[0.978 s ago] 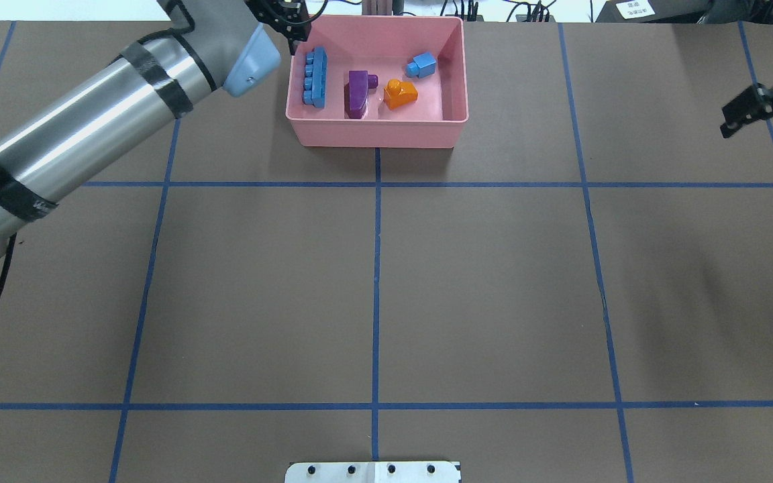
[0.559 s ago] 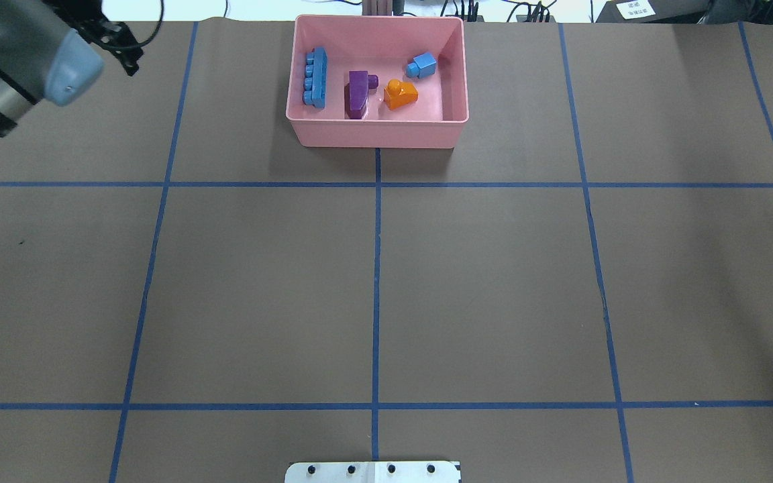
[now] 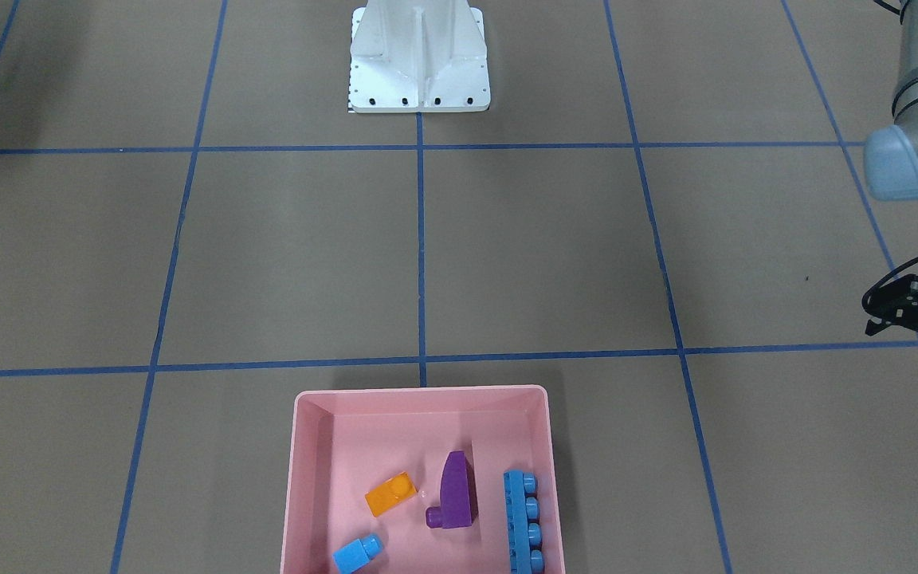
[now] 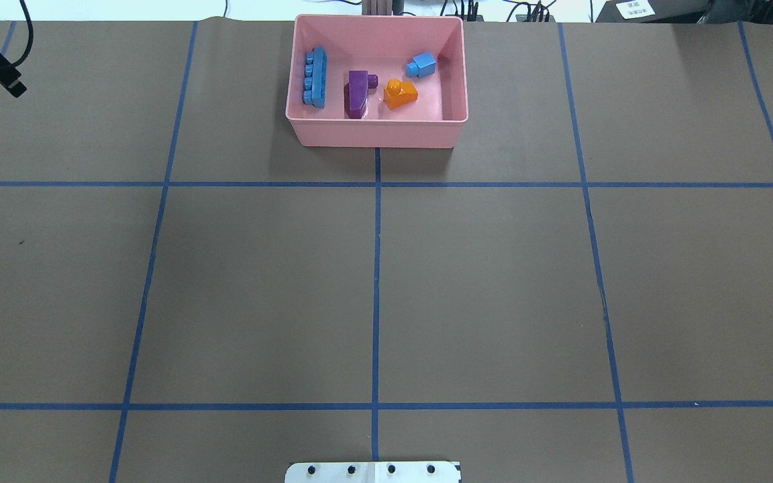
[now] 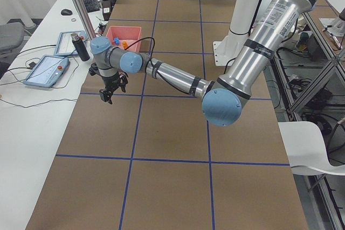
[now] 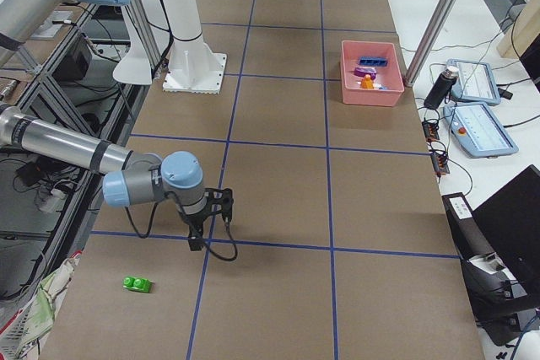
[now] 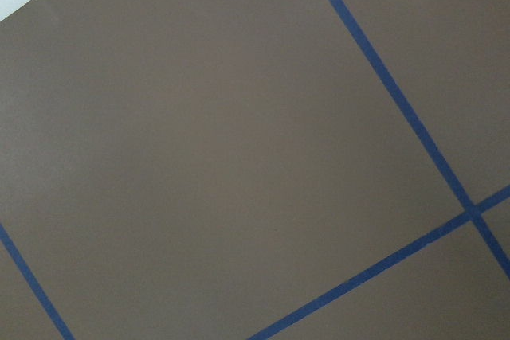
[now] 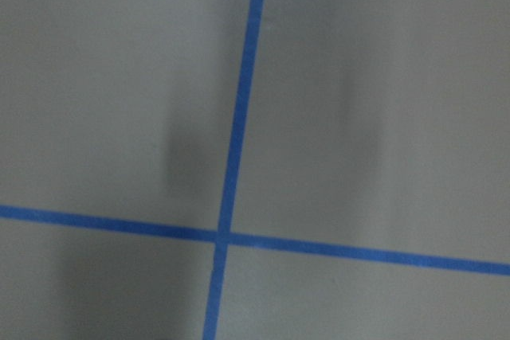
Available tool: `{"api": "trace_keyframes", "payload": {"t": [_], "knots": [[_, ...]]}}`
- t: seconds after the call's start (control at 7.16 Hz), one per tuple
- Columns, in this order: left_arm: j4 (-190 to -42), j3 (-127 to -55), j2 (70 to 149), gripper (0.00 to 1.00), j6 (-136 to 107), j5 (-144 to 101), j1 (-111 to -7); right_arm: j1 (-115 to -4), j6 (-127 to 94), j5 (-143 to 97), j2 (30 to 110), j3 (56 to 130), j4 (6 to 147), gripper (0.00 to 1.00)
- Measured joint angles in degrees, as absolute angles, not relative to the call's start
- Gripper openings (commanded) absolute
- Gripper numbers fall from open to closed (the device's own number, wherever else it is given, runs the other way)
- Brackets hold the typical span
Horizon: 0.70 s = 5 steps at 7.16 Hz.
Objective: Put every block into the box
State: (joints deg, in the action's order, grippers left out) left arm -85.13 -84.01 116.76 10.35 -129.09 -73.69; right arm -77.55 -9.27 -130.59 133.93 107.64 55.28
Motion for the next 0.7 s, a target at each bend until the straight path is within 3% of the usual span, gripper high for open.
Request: {"api": "trace_keyframes", "payload": {"t": [0.42, 0.7], "knots": [[-85.11, -90.38, 111.38, 1.00, 10.14, -129.22, -73.78, -77.50, -12.79, -131.93, 136.11, 92.06, 40.39, 0.99], [-85.03, -92.10, 110.22, 1.00, 10.01, -129.26, -73.74, -77.35, -13.44, -132.06, 136.16, 88.02, 38.66, 0.99]]}}
